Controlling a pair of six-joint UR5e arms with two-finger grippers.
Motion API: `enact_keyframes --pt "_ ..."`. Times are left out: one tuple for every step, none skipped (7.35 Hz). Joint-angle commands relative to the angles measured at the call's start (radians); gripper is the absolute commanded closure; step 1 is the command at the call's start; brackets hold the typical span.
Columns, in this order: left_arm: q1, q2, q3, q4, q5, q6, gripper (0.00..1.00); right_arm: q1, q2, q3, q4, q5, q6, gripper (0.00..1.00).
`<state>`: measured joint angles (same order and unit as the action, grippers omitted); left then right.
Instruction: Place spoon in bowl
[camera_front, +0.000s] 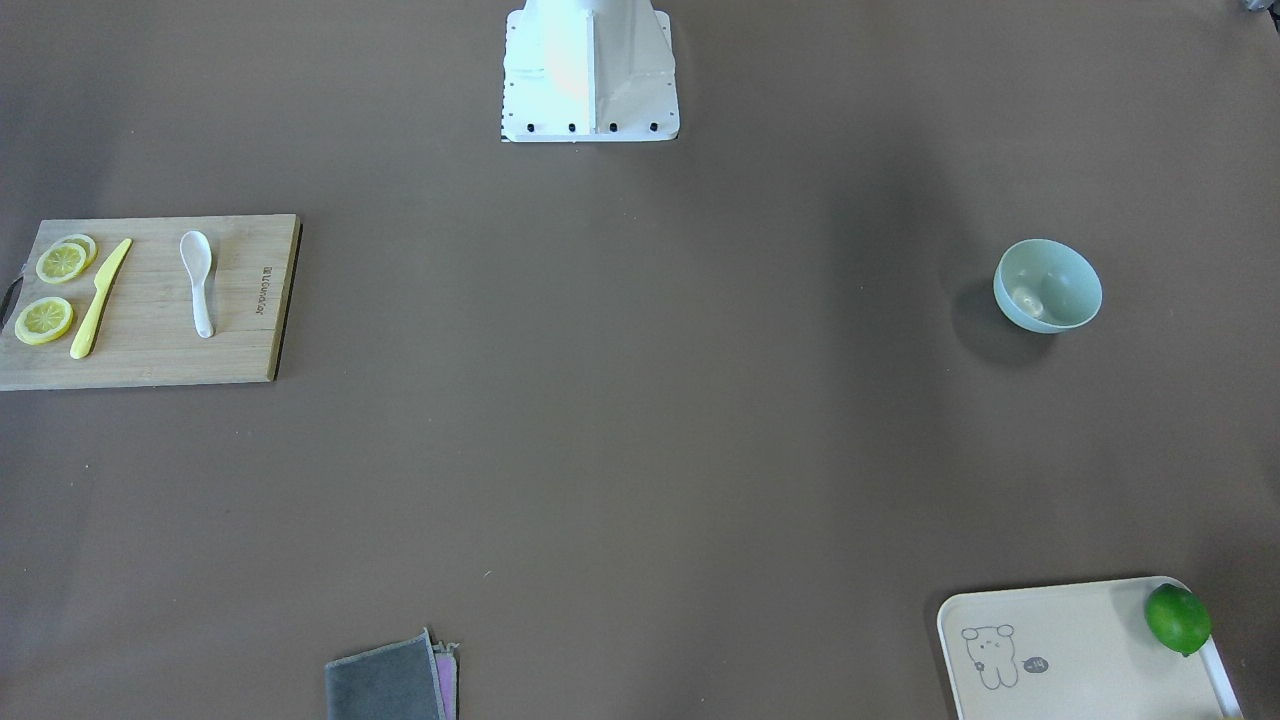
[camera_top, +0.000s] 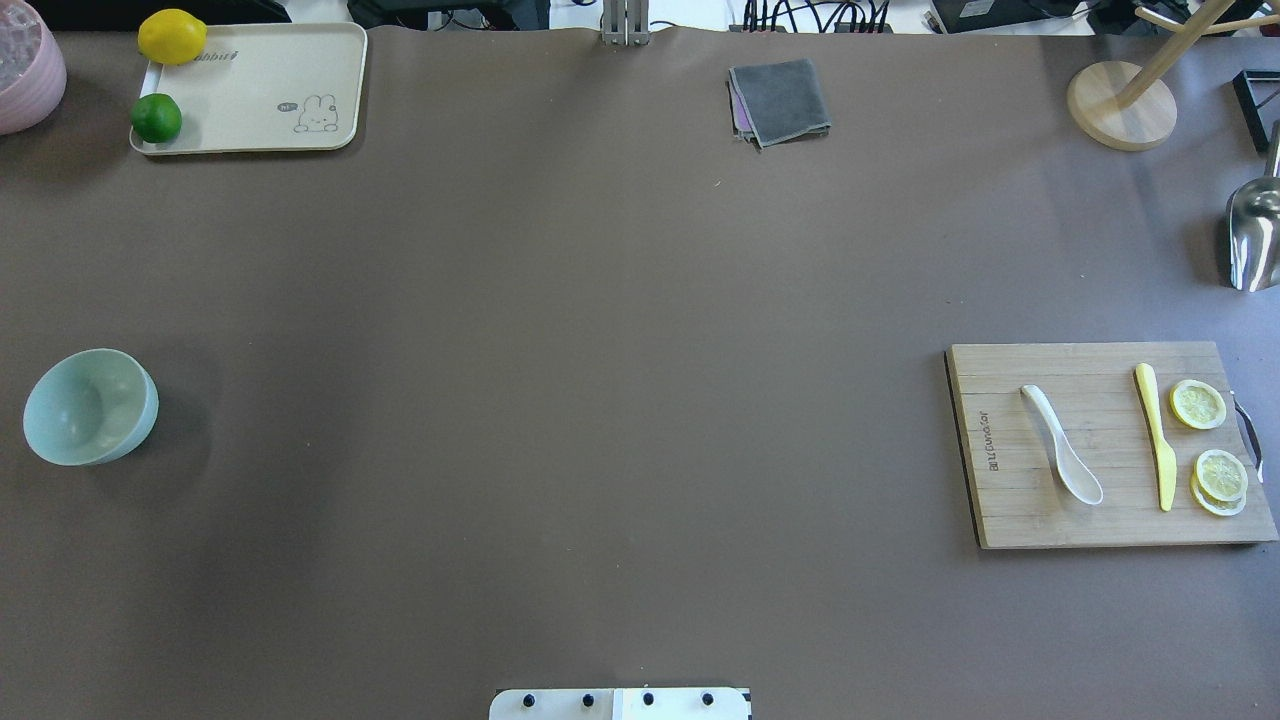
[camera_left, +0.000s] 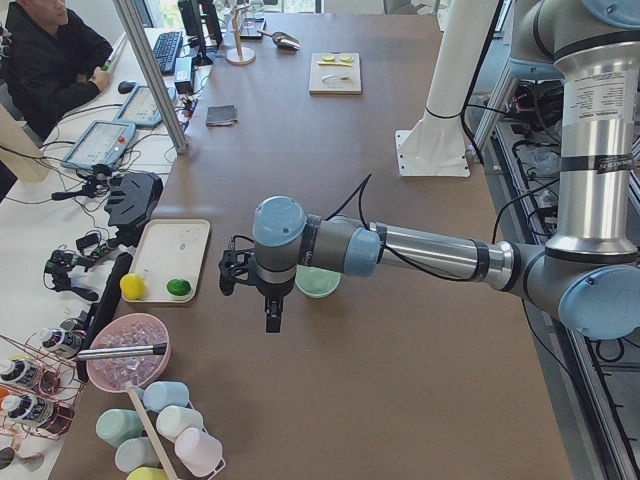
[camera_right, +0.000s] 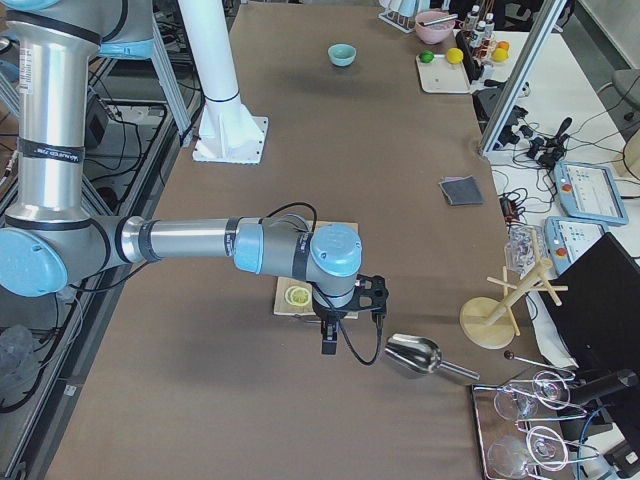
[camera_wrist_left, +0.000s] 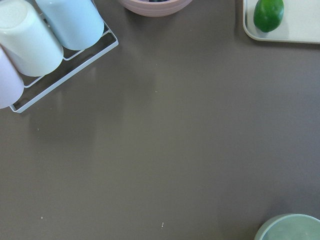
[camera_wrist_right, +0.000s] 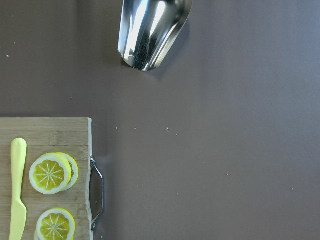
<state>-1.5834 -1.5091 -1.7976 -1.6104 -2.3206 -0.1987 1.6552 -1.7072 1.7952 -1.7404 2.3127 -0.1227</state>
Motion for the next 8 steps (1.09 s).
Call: enact_keyframes --pt "0.005 -0.008 0.016 0.007 -0.002 0.007 0.02 0.000 -0.006 0.009 0.001 -0.001 0.000 0.00" --pt "0.003 -0.008 0.024 0.003 -0.005 0.005 0.02 0.000 -0.008 0.018 0.001 0.001 0.000 0.00" --pt "0.003 -0.003 0.027 0.003 -0.005 0.007 0.02 0.000 -0.008 0.016 0.001 0.001 0.000 0.00" --pt "0.002 -0.002 0.030 0.001 -0.005 0.007 0.02 0.000 -0.006 0.015 0.001 0.001 0.000 0.00" --pt "0.002 -0.003 0.026 0.001 -0.005 0.005 0.02 0.000 -0.006 0.015 0.001 -0.001 0.000 0.00" --pt "0.000 0.006 0.000 0.004 -0.006 0.005 0.02 0.000 -0.008 0.018 0.001 0.008 -0.002 0.00" --pt "0.002 0.006 0.003 0.006 -0.003 0.005 0.02 0.000 -0.009 0.016 0.001 0.010 -0.006 0.00" --pt "0.003 0.006 0.001 0.006 -0.003 0.004 0.02 0.000 -0.008 0.016 0.001 0.011 -0.006 0.00"
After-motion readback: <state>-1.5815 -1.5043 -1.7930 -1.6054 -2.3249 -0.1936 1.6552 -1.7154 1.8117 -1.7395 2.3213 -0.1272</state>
